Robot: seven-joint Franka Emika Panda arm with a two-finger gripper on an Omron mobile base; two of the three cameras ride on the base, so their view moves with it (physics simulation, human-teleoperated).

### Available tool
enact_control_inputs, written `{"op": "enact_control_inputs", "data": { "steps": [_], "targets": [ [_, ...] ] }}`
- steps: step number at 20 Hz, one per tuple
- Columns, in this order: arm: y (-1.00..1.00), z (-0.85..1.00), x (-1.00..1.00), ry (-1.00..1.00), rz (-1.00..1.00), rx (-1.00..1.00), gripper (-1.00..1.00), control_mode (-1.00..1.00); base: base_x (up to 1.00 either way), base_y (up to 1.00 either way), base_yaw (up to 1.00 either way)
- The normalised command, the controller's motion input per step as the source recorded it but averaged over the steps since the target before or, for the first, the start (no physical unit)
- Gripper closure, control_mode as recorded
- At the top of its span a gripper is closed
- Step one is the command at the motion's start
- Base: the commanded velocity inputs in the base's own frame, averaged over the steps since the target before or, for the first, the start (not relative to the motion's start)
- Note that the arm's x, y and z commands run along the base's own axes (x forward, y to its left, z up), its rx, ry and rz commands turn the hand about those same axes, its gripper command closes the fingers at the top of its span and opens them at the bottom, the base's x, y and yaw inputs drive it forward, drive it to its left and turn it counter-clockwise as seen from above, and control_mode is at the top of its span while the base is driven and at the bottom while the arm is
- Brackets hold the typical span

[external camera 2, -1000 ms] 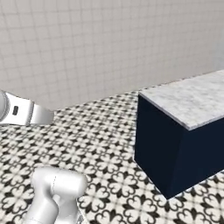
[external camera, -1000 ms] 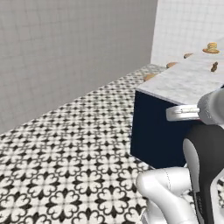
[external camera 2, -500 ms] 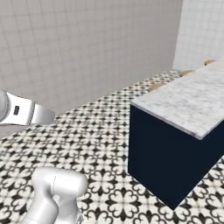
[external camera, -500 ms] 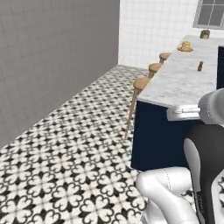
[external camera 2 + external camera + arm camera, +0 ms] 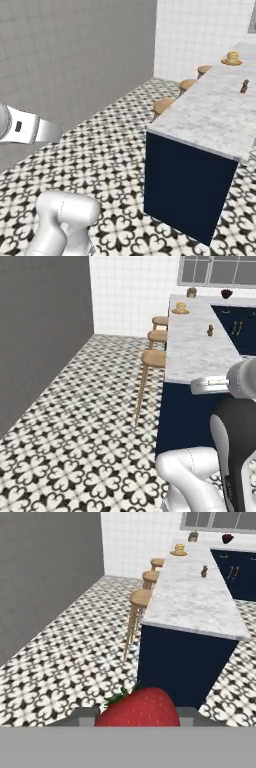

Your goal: Take the strawberry from the fridge and place it on top of the pancake, located on the dining counter.

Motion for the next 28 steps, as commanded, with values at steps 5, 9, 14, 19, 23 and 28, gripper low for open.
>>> {"op": "enact_control_inputs", "data": {
  "steps": [5,9,14,19,23,28],
  "targets": [
    [0.00,0.00,0.00,0.00,0.00,0.00,1.00,1.00,1.00,0.99,-0.48],
    [0.00,0.00,0.00,0.00,0.00,0.00,1.00,1.00,1.00,1.00,-0.45],
    [0.00,0.00,0.00,0.00,0.00,0.00,1.00,1.00,0.96,1.00,-0.47],
    [0.00,0.00,0.00,0.00,0.00,0.00,1.00,1.00,0.48,1.00,-0.51],
    [0.00,0.00,0.00,0.00,0.00,0.00,1.00,1.00,0.52,1.00,-0.52],
    [0.00,0.00,0.00,0.00,0.00,0.00,1.00,1.00,0.56,1.00,-0.48]
  ]
}}
